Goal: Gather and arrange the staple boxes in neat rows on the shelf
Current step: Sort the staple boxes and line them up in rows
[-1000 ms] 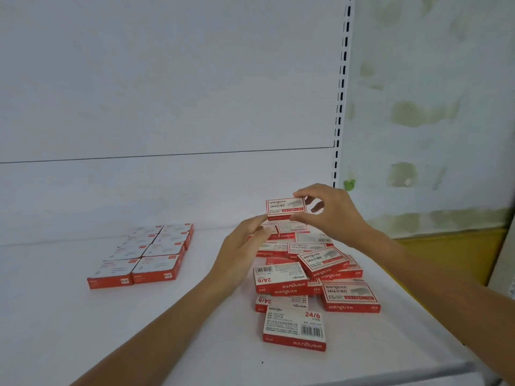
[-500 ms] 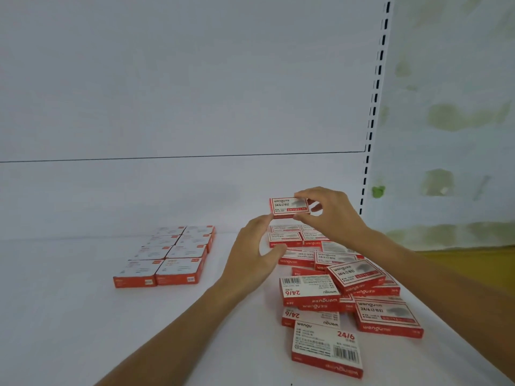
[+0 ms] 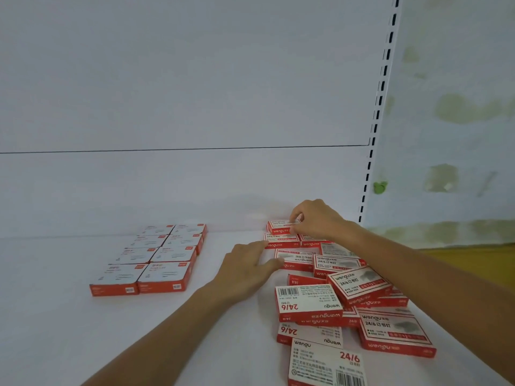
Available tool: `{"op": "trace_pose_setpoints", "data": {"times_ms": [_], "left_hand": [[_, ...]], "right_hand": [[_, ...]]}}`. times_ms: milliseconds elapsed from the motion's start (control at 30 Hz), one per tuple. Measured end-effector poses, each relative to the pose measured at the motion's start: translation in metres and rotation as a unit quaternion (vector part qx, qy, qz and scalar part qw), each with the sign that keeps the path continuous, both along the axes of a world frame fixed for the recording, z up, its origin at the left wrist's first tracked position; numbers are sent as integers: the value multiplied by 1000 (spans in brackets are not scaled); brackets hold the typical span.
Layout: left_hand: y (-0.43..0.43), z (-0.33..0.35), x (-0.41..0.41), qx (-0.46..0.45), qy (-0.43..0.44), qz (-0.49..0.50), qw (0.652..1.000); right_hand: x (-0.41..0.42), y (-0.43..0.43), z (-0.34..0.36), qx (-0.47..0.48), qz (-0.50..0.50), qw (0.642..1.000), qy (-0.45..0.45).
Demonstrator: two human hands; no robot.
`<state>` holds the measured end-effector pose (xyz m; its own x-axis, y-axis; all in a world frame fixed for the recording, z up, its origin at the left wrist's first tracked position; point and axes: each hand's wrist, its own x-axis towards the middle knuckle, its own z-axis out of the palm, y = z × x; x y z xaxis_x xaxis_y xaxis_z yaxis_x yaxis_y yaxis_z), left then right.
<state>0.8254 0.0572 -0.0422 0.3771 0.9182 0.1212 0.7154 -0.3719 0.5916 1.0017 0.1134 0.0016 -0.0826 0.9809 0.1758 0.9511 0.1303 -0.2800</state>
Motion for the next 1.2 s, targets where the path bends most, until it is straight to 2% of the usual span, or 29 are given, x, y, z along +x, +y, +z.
{"op": "trace_pose_setpoints", "data": {"times_ms": [100, 267, 633, 733, 900, 1033, 1100, 1200], "left_hand": [[0, 1, 0, -1, 11, -9, 1000], [-6, 5, 1, 17, 101, -1, 995], [-7, 6, 3, 27, 112, -17, 993], [-8, 5, 1, 37, 71, -10, 997], [-18, 13, 3, 37, -66, 11, 997], [-44, 36, 12, 8, -131, -67, 989], [-59, 46, 18, 2, -87, -113, 990], [-75, 52, 30, 43, 48, -137, 989]], "right_hand": [[-1, 4, -4, 9, -6, 1000, -16], [1, 8, -5, 12, 4, 1000, -19], [7, 0, 2, -53, 60, 997, -17], [14, -11, 5, -54, 66, 996, 18], [27, -37, 13, -25, 60, 997, 43], [36, -70, 17, 8, 90, 993, 76], [41, -87, 15, 18, 103, 989, 101], [48, -108, 11, 41, 105, 987, 116]]}}
